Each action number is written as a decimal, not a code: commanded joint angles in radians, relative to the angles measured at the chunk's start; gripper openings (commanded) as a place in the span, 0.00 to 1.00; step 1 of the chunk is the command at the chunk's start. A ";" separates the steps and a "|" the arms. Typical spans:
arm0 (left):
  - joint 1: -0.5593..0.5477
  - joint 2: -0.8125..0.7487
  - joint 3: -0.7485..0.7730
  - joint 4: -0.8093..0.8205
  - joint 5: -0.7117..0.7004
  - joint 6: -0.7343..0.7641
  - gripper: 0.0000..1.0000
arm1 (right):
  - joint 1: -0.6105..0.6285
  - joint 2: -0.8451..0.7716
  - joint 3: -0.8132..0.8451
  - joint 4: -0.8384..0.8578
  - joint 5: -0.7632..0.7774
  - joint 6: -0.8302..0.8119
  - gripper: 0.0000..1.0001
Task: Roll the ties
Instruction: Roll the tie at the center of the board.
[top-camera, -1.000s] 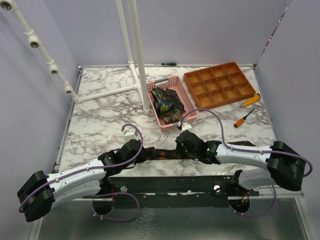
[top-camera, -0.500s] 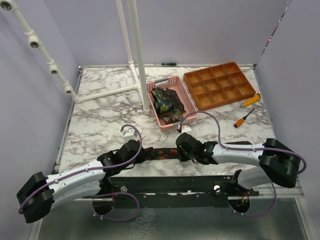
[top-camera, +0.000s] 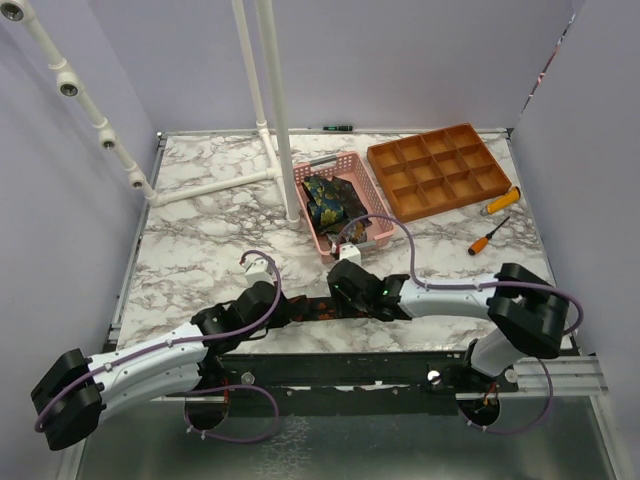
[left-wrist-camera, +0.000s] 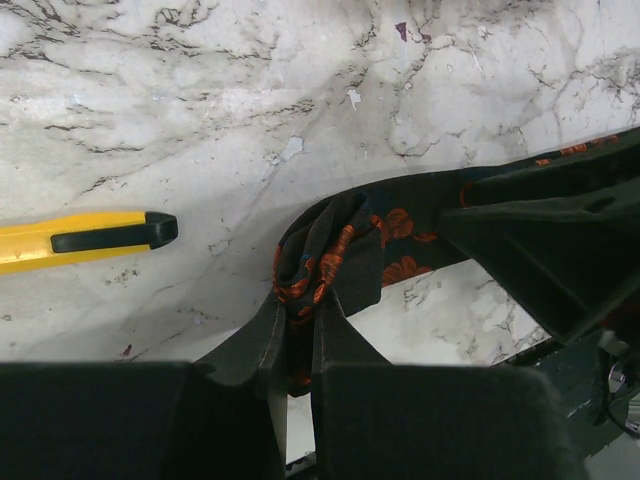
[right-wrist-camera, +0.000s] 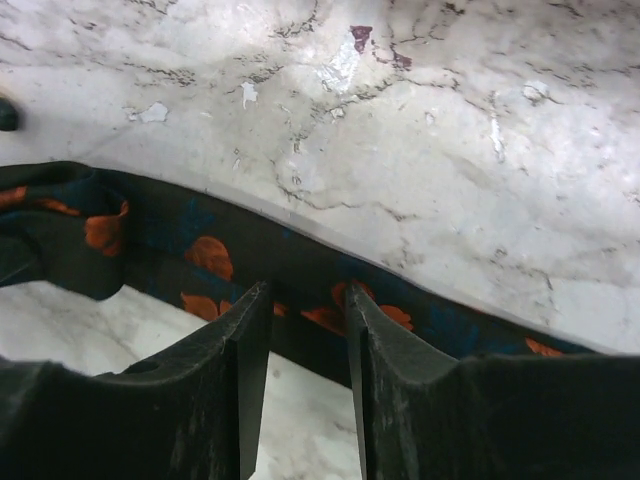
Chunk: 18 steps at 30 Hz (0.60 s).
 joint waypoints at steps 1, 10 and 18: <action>0.003 -0.035 -0.022 0.001 0.019 0.000 0.00 | 0.022 0.102 0.063 -0.059 0.043 -0.022 0.36; 0.003 0.001 -0.020 0.001 0.026 0.007 0.00 | 0.042 0.095 0.062 -0.092 0.052 -0.006 0.00; 0.003 -0.031 -0.021 0.002 0.026 0.013 0.00 | 0.047 -0.032 0.017 -0.082 0.032 -0.007 0.00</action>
